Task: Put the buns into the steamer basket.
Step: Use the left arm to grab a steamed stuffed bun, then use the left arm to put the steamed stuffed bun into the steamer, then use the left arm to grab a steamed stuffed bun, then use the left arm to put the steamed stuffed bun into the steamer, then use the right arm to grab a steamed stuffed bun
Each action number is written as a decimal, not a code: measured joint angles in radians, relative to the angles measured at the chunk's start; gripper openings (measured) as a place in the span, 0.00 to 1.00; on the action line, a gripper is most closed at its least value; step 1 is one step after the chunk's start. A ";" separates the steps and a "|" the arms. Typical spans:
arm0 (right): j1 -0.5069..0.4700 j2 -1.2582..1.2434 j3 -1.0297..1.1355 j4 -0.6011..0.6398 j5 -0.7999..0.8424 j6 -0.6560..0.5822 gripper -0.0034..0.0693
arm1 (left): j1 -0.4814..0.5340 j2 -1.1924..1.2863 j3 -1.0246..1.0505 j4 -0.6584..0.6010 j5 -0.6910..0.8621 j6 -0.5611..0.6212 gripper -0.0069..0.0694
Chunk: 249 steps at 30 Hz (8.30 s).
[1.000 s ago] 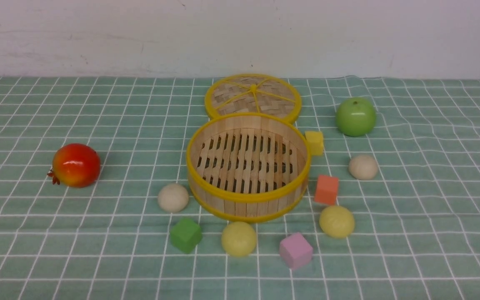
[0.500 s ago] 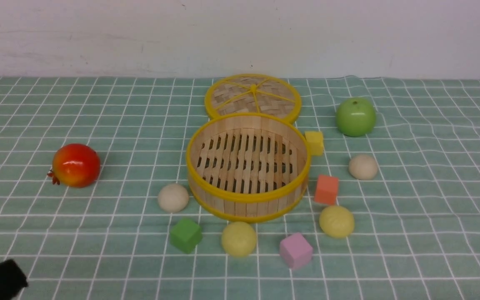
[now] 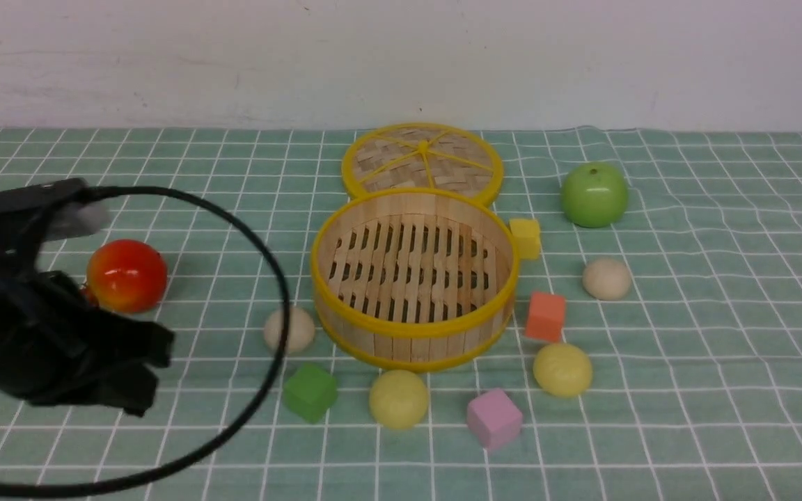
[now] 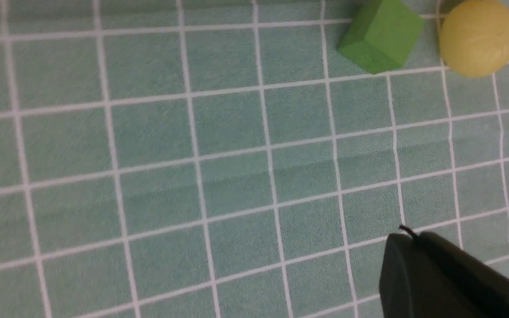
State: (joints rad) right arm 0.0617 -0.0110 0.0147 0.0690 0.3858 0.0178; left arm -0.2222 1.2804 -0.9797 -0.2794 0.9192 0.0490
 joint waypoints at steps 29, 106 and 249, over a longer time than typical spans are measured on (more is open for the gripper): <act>0.000 0.000 0.000 0.000 0.000 0.000 0.38 | -0.050 0.746 -0.679 0.135 0.093 0.035 0.40; 0.000 0.000 0.000 0.000 0.000 0.000 0.38 | -0.439 0.605 -0.555 0.223 0.122 -0.104 0.08; 0.349 1.937 -1.439 -0.011 0.487 0.032 0.42 | -0.321 -0.778 0.662 -0.318 -0.876 0.248 0.07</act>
State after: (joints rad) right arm 0.4107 1.9255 -1.4241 0.0577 0.8725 0.0494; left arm -0.5431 0.5019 -0.3180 -0.5972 0.0431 0.2968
